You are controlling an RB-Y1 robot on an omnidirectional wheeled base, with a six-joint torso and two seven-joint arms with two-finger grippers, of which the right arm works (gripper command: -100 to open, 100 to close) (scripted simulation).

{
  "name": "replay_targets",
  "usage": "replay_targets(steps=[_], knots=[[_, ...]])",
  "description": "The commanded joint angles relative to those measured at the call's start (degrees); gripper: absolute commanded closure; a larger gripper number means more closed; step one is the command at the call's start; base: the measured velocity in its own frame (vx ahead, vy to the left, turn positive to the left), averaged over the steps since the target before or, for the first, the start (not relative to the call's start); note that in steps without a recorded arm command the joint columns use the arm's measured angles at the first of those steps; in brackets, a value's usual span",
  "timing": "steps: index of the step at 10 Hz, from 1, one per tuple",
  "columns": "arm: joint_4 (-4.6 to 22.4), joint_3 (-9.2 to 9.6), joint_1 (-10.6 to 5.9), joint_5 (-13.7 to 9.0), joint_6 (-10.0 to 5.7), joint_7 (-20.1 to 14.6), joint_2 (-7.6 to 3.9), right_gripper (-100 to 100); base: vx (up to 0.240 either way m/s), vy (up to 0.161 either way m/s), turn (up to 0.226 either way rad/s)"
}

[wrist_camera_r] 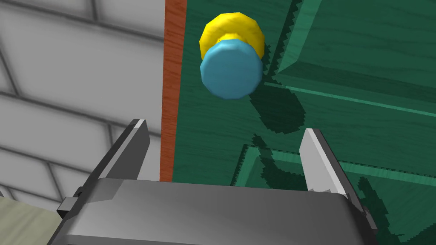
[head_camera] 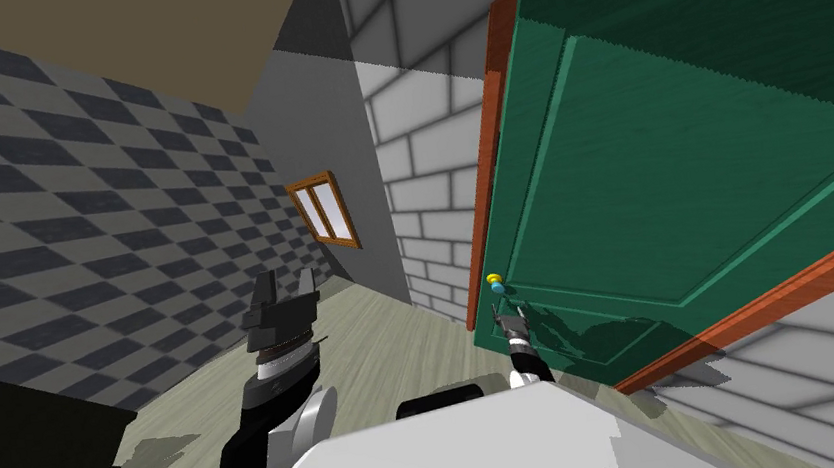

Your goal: Pull the door open

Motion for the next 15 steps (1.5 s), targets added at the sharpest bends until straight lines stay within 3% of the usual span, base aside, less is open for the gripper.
replay_targets(steps=[1,4,5,6,8,10,13,14,15], knots=[[-0.22,0.53,0.13,-1.16,-0.24,-2.76,0.1,-100,-0.048,-0.012,0.054],[-0.52,1.25,0.33,-2.71,-0.54,-5.96,0.22,-100,-0.058,-0.004,0.036],[-0.49,1.11,0.29,-2.43,-0.46,-5.3,0.22,-100,-0.019,-0.004,0.003],[0.34,0.84,0.64,-2.76,-0.89,-7.22,-1.25,-100,0.143,-0.019,0.076],[0.97,0.62,0.9,-2.96,-1.2,-8.5,-2.35,-100,0.188,0.001,0.061],[2.39,0.13,1.47,-3.42,-1.9,-11.41,-4.84,-100,0.158,-0.001,0.086],[3.83,-0.38,2.05,-3.89,-2.61,-14.36,-7.36,-100,0.162,-0.025,0.067],[4.09,-0.23,1.5,-3.75,-2.55,-13.6,-6.69,-100,0.082,-0.015,0.012],[4.09,-0.23,1.5,-3.75,-2.55,-13.6,-6.69,100,-0.014,-0.003,-0.025]])
